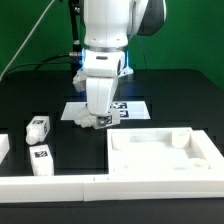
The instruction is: Assemble one leg
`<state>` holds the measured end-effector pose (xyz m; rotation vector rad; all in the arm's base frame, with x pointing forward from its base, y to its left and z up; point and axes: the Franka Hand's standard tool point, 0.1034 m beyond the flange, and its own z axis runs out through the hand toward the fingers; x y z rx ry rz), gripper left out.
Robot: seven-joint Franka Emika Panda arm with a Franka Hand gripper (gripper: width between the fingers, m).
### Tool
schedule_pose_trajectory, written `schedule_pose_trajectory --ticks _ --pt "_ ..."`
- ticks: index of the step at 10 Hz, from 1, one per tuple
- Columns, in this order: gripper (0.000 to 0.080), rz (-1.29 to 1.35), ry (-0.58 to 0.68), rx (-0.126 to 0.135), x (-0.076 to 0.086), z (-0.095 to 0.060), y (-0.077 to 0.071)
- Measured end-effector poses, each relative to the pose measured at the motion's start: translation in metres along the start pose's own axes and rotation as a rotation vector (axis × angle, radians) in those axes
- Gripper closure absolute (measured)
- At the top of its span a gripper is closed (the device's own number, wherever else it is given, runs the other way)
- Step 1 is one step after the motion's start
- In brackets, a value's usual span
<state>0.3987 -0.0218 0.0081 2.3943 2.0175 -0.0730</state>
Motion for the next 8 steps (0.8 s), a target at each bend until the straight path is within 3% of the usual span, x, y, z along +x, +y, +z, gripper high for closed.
schedule_pose_trajectory --ticks 1,2,4,5,6,8 --pt "0.0434 0.001 0.0 0.0 0.0 0.0 0.0" --pt "0.0519 0.001 0.0 0.0 0.0 0.0 0.0" --pt "0.0519 0.006 0.0 0.002 0.0 0.0 0.0" --pt "0.0519 0.02 -0.002 0.023 0.008 -0.001 0.001" --pt "0.0519 0.048 0.0 0.038 0.02 -0.004 0.004" --pt "0.0519 0.134 0.011 0.036 0.055 -0.013 0.01"
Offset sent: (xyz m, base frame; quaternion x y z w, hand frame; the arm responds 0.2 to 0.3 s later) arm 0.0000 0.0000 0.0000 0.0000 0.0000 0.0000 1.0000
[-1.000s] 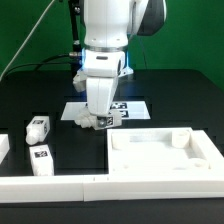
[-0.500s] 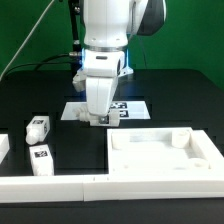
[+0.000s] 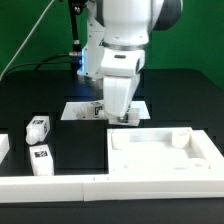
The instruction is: Assemble one leg
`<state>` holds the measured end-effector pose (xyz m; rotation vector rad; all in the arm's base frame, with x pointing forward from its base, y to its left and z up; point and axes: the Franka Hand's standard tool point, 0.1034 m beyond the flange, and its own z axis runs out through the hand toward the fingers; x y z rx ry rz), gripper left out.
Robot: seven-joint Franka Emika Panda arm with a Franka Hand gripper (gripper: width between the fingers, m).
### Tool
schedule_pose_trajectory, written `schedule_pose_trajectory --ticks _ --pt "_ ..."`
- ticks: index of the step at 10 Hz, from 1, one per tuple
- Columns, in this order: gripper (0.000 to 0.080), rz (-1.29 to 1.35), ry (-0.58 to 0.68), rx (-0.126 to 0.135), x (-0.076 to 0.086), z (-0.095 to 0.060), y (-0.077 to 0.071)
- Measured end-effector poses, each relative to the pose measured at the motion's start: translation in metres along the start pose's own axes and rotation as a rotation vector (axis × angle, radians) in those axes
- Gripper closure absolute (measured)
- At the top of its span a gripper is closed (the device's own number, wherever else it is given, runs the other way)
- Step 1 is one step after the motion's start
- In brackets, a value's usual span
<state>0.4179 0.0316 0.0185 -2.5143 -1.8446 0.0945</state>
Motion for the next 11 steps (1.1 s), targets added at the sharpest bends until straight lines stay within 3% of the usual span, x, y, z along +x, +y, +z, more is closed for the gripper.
schedule_pose_trajectory --ticks 1,2,3,4,5,7,11 --pt "0.0519 0.113 0.006 -0.011 0.012 -0.005 -0.003" --pt "0.0518 0.217 0.023 -0.047 0.029 -0.012 -0.008" --pt "0.0518 0.314 0.029 -0.054 0.043 -0.017 -0.013" --pt "0.0518 0.465 0.028 -0.044 0.054 -0.021 -0.014" --pt "0.0518 0.587 0.03 -0.038 0.063 -0.028 -0.007" --pt "0.0518 0.834 0.057 -0.03 0.063 -0.03 0.001" --pt "0.0518 1.096 0.068 -0.018 0.062 -0.026 -0.003"
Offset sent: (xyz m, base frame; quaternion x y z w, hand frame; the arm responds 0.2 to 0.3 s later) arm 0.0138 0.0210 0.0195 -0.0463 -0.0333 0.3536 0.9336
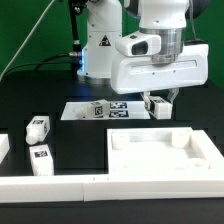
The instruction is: Assemble one leg
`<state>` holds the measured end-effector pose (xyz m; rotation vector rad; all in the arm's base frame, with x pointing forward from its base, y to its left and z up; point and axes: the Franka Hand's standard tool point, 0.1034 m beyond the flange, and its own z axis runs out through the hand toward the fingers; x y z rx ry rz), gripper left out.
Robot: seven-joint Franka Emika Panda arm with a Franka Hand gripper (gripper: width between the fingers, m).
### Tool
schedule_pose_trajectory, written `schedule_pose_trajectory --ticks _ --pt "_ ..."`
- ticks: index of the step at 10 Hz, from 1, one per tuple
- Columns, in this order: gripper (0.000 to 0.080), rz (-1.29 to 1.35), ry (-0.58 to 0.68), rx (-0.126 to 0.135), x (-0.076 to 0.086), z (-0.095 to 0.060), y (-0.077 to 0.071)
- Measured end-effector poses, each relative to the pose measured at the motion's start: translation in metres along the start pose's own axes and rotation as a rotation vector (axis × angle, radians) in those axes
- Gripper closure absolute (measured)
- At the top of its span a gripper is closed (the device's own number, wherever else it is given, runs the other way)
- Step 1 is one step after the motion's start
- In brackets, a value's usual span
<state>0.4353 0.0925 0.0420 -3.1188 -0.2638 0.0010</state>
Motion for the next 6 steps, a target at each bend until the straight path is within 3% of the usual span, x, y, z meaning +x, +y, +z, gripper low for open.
schedule_pose_trajectory --ticks 1,3,6 --pt "0.0518 0.03 -0.001 0.002 -0.001 0.001 0.0" --pt "0.0518 0.183 -0.027 0.01 -0.021 0.016 0.002" --pt "0.0518 0.183 -0.039 0.0 -0.036 0.033 0.005"
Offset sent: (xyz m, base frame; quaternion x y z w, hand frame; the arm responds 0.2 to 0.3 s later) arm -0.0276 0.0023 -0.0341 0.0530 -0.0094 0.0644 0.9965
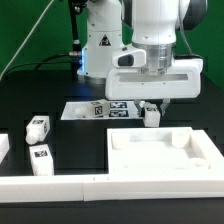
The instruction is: Assemble one leg
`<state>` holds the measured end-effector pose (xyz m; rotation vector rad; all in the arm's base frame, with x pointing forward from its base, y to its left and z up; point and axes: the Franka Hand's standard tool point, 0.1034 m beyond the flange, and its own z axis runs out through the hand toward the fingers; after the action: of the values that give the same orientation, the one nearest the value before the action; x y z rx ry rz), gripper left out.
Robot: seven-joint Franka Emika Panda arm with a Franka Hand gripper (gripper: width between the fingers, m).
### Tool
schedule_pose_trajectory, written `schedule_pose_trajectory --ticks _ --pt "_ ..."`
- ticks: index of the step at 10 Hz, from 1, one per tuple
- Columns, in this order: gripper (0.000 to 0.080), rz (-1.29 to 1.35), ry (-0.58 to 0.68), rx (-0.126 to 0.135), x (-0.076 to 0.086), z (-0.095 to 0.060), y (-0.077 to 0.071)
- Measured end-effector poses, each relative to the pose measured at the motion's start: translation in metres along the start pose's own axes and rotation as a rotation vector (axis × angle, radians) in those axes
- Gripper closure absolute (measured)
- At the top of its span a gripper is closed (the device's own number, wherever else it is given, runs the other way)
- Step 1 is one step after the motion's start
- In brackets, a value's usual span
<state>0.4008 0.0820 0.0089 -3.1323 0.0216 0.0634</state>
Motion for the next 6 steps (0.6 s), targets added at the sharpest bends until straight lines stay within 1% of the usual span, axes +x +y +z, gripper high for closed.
schedule_pose_trajectory --ticks 5,6 --pt "0.0518 -0.001 0.014 -0.002 -0.0016 0.0006 -0.0009" --pt "0.0321 -0.001 -0.021 0.0 -0.002 0.0 -0.0007"
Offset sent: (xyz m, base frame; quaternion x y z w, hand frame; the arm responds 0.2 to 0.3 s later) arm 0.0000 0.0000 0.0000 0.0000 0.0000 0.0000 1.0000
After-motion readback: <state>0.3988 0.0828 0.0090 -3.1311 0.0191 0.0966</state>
